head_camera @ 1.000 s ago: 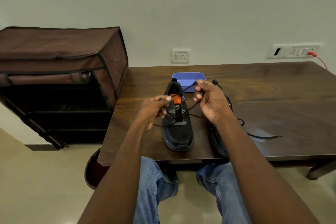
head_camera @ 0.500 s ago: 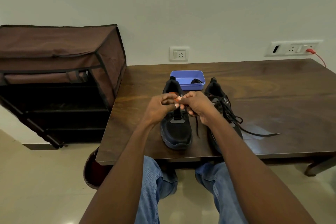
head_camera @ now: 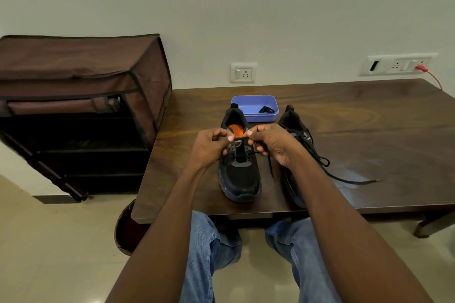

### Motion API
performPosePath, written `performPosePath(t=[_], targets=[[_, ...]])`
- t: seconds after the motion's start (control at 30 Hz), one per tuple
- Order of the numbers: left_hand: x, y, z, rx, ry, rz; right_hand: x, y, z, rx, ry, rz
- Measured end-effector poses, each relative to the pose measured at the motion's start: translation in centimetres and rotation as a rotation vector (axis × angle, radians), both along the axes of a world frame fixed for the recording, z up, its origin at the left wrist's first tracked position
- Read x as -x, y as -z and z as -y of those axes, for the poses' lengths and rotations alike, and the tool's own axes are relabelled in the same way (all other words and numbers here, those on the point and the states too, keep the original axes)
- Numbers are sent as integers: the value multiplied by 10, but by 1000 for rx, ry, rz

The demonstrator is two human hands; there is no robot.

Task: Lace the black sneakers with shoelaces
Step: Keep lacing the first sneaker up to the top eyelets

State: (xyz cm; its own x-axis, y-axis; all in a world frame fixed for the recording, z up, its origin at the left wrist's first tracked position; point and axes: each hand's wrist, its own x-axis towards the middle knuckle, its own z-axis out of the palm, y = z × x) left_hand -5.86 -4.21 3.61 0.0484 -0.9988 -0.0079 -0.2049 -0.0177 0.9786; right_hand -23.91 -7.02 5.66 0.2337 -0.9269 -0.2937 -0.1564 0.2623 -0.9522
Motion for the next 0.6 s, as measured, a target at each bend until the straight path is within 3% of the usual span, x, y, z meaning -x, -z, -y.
performPosePath(t=[0.07,0.17,0.27,0.4,0.5,0.57,0.6], targets=[[-4,3,3,2,-187,100,2,0,1,-8,10,-3],[-12,5,6,4,-483,205,2,2,-1,0,39,-159],[-17,7,3,-41,-642,344,-2,5,0,33,56,-262],[-17,11,0,-48,-666,602,-5,6,1,18,49,-220],[-13,14,-1,-12,-617,849,-4,12,4,81,103,-400],[-8,10,1,45,-482,798,-5,14,6,106,129,-429],[-4,8,4,58,-386,653,-7,12,6,89,125,-367]])
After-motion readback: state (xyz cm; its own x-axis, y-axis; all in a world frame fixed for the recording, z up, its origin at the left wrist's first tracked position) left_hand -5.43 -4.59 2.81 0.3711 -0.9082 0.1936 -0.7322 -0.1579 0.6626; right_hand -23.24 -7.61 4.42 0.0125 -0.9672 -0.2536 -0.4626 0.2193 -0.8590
